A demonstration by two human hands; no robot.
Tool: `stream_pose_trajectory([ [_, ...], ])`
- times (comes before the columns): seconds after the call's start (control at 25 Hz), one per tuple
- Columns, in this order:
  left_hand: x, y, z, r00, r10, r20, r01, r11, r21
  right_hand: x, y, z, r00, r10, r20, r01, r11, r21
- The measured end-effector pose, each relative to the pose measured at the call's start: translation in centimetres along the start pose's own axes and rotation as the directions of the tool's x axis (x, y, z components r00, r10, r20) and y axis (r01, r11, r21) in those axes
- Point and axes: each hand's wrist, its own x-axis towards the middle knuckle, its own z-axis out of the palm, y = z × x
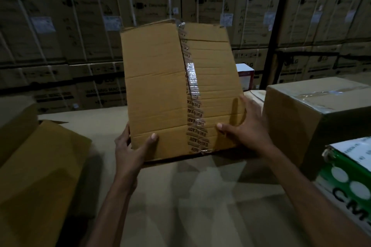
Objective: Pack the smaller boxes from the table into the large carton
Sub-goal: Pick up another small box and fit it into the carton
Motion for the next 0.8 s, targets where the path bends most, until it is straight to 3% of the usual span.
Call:
stream_pose_trajectory([
  [0.12,-0.7,0.8,-3.0,0.999,0.045,-0.008,-0.044,0.998,0.037,-2.4,-1.0,1.7,0.998,0.068,0.006,-0.068,0.991,0.114],
  [0.2,-2.0,1.1,-4.8,0.998,0.062,0.015,-0.062,0.997,0.034,-4.9,-0.7,2.5,0.997,0.074,0.025,-0.077,0.992,0.099],
  [0.28,-4.3,1.2,-6.3,0.996,0.069,0.062,-0.071,0.997,0.022,-7.2,-0.7,2.9,0.997,0.062,0.036,-0.063,0.997,0.038],
  [0.44,-7.3,2.6,-8.2,0.990,0.130,0.057,-0.131,0.991,0.019,-9.7,-2.0,2.4,0.998,-0.005,0.062,-0.001,0.995,0.096],
  [0.64,-7.8,8.1,-10.8,0.958,0.285,0.032,-0.287,0.947,0.147,-11.0,-5.8,2.6,0.986,-0.124,-0.108,0.136,0.985,0.107],
  [0.8,-9.5,11.8,-12.6,0.925,0.380,0.011,-0.368,0.887,0.278,-11.4,-8.9,2.4,0.976,-0.174,-0.130,0.189,0.975,0.114],
])
